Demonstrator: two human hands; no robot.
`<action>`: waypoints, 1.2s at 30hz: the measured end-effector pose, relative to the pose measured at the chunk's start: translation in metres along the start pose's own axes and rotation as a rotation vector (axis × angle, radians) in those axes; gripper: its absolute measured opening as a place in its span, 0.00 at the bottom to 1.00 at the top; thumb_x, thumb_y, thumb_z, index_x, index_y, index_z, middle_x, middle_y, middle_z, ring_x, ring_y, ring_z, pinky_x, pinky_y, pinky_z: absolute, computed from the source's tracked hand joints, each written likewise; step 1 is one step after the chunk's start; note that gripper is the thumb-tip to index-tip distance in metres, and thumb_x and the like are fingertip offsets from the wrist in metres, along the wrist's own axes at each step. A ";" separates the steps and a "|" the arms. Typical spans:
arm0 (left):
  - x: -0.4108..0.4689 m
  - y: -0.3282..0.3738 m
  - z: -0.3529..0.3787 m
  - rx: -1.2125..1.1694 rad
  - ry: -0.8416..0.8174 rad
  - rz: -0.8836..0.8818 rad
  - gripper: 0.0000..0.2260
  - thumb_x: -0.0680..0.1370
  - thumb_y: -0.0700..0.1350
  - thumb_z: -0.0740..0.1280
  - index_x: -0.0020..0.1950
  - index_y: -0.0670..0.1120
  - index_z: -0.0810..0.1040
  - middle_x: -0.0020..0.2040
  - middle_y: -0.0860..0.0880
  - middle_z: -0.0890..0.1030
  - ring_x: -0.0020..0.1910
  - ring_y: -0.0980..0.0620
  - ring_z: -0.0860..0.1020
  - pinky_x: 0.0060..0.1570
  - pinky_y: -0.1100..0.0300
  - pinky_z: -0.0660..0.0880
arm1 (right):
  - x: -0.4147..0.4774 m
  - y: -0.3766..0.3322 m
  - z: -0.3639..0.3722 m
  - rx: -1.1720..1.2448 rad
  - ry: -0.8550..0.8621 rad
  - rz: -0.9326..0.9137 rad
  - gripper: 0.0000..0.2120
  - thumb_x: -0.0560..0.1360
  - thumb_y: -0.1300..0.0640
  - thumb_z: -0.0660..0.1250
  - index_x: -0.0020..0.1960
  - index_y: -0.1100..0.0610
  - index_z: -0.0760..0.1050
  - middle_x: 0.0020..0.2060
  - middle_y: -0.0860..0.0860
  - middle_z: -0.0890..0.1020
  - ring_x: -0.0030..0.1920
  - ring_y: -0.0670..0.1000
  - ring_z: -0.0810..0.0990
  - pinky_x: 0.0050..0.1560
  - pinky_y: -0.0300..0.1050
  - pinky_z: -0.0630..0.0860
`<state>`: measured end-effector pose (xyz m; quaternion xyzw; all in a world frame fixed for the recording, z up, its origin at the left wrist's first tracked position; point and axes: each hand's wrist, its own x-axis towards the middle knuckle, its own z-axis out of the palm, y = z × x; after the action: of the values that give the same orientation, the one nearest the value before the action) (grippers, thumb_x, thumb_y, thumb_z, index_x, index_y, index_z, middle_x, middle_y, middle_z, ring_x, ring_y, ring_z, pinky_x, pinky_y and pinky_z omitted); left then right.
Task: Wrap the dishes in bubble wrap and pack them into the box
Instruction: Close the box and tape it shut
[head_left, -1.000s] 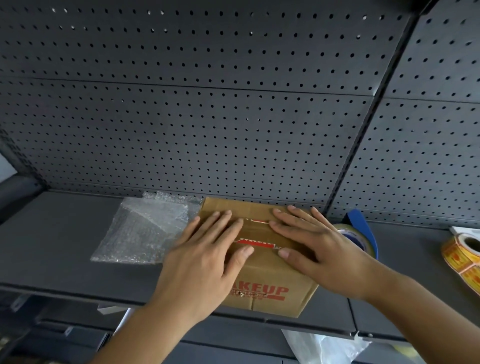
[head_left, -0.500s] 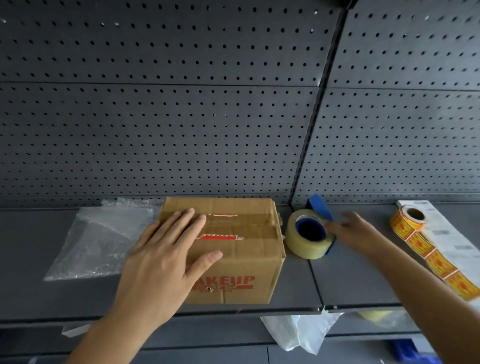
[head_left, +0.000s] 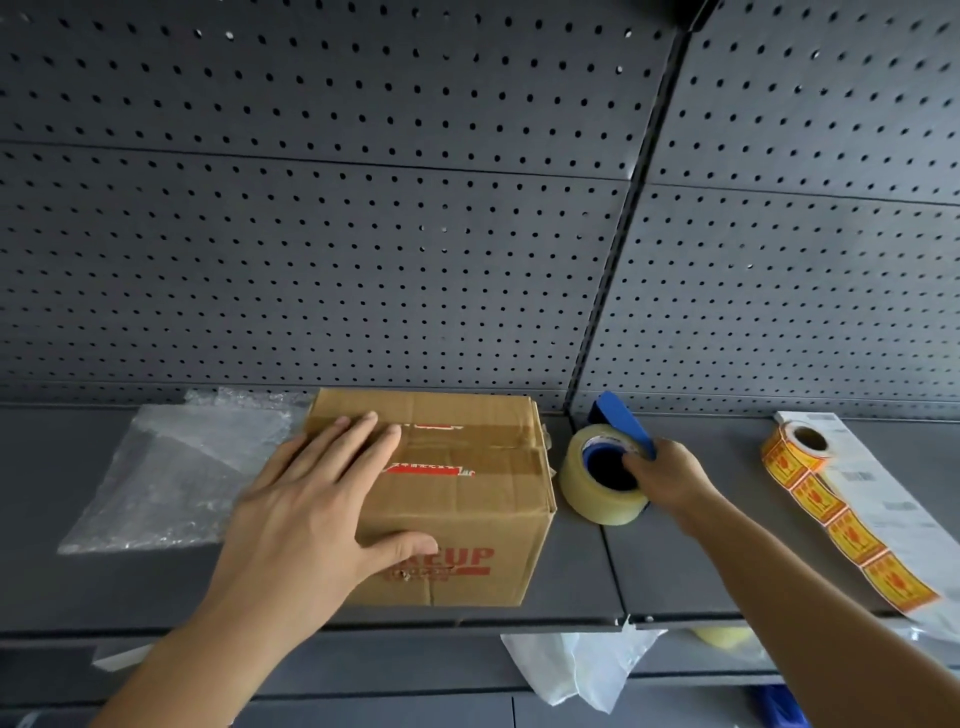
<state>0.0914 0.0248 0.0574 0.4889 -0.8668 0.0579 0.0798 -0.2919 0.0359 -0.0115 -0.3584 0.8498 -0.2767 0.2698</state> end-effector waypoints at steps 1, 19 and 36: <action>0.000 0.001 0.000 -0.004 -0.001 -0.002 0.46 0.71 0.81 0.48 0.75 0.50 0.74 0.75 0.51 0.73 0.72 0.51 0.74 0.72 0.50 0.69 | 0.000 0.004 -0.001 0.020 0.009 -0.006 0.05 0.78 0.58 0.65 0.49 0.59 0.78 0.37 0.55 0.81 0.34 0.53 0.77 0.31 0.43 0.74; -0.005 0.009 -0.007 -0.092 0.010 0.016 0.40 0.78 0.75 0.49 0.69 0.44 0.76 0.73 0.45 0.76 0.72 0.49 0.74 0.73 0.46 0.69 | -0.072 -0.086 -0.089 -0.126 0.269 -0.453 0.18 0.74 0.60 0.70 0.62 0.47 0.78 0.51 0.57 0.76 0.43 0.57 0.79 0.43 0.52 0.76; -0.011 0.021 -0.011 -0.060 -0.033 -0.001 0.38 0.82 0.66 0.54 0.82 0.39 0.55 0.82 0.40 0.59 0.81 0.43 0.58 0.80 0.47 0.55 | -0.163 -0.298 -0.004 -0.704 -0.143 -1.307 0.26 0.74 0.54 0.70 0.71 0.44 0.73 0.58 0.48 0.68 0.51 0.53 0.76 0.54 0.54 0.77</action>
<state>0.0794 0.0466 0.0655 0.4877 -0.8690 0.0236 0.0803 -0.0601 -0.0147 0.2319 -0.8730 0.4822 -0.0683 -0.0258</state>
